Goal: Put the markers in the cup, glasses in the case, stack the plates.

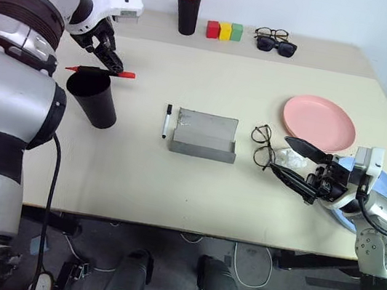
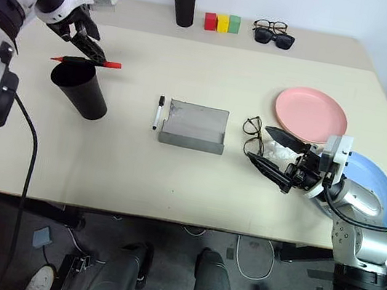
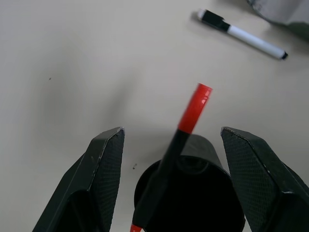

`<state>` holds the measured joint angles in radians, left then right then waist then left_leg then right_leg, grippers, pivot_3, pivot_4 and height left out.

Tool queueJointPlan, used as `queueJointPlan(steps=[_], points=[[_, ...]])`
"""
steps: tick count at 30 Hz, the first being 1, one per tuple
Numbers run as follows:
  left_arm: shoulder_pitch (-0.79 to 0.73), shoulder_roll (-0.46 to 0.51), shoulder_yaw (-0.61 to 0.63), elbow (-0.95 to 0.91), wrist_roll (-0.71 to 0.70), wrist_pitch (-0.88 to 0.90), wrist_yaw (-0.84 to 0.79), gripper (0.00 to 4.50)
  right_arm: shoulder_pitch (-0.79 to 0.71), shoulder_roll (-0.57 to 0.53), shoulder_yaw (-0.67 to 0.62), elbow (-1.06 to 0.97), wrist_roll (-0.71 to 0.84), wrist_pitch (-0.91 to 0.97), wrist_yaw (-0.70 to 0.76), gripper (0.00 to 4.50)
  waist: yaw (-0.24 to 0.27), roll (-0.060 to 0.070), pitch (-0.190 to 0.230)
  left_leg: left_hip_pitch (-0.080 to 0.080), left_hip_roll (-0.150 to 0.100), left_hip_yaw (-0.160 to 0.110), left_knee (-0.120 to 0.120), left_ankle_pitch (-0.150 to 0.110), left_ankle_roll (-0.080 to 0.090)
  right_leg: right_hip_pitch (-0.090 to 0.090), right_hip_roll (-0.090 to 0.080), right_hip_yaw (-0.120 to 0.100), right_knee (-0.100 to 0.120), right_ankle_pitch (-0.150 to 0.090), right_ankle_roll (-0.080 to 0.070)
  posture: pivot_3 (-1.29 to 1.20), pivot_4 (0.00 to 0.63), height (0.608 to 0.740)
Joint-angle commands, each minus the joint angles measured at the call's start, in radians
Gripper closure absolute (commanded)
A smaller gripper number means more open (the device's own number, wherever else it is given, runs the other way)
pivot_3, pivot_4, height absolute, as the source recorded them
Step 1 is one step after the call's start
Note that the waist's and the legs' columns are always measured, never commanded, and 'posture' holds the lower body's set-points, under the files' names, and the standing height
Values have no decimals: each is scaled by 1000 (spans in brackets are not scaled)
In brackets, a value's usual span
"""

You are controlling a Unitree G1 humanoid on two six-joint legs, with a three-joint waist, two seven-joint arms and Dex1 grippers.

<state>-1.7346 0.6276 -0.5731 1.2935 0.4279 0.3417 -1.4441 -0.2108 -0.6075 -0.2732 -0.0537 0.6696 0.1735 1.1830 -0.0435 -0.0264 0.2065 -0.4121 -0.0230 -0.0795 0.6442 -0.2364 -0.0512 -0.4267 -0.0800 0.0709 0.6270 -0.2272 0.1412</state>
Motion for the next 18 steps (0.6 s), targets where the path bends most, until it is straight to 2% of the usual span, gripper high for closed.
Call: queueJointPlan(steps=[1, 18], points=[[-22, 0, 1, -3, 37, -39, -14, 1258, 16, -4, -18, -37, 6, -14, -7, 688, 0, 0, 0, 0, 0, 0, 1, 0, 0, 0, 0, 0, 1, 0, 0, 0, 150, 740], [98, -75, 20, 9, 95, -60, 67, 1258, 123, -18, -60, -137, 38, 1, -66, 688, 0, 0, 0, 0, 0, -1, 3, 0, 0, 0, 0, 0, 3, 0, 0, 0, 150, 740]])
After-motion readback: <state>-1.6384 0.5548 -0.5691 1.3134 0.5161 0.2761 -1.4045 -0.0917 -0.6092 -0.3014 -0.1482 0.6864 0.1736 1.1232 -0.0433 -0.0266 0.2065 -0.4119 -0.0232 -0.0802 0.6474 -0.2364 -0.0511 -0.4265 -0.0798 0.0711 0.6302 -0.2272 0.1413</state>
